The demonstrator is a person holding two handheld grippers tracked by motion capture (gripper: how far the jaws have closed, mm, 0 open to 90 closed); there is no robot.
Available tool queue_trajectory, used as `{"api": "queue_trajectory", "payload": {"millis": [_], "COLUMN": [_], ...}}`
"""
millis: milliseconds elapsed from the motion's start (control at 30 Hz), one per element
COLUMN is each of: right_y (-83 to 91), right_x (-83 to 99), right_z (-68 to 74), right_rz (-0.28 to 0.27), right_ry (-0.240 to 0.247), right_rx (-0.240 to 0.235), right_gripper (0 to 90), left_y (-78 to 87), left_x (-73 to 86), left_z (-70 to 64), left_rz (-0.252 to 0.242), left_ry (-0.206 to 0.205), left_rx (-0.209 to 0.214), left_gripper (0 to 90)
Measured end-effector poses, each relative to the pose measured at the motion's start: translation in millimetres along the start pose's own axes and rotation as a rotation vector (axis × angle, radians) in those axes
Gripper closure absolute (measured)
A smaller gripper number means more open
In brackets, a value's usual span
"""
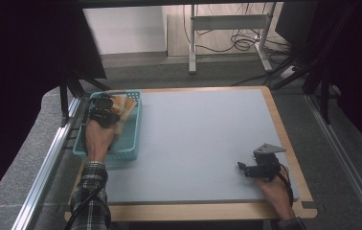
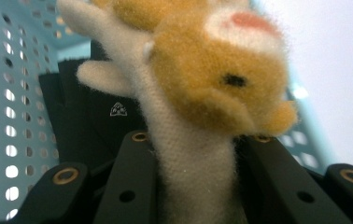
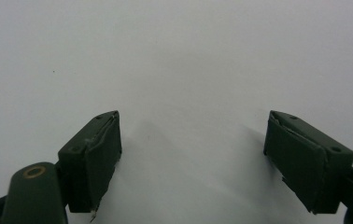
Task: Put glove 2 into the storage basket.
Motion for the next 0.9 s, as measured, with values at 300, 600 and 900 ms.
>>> {"api": "queue_trajectory", "payload": {"millis": [300,600,900], "right_y": [0.0,0.0,0.0], "right_x": [0.0,0.0,0.0], "right_z": [-0.2,-0.2,-0.1], "right_rz": [-0.001,-0.001,-0.001], "right_ry": [0.0,0.0,0.0], "right_rx": [0.0,-0.001,-0.001], "right_gripper": [18.4,18.3,18.2], "left_y": [-49.9,-70.8,-42.4], "left_x": [3.3,4.7,-2.8], "left_z": [-11.1,-16.3,-4.0], "left_rz": [0.092,0.186,0.061], "left_ry": [0.009,-0.037,0.008], "left_rx": [0.032,0.041,0.078], "left_gripper": [72.8,40.1,13.1]}}
Point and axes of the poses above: each handheld gripper's, and its own axes: y roughly backward along the jaws, x roughly out of its underside, z roughly to its left, the point moved 4 cm from there along -y, roughly forward along the jaws, and after that the axes turned 7 degrees about -z, right-handed, at the moved point
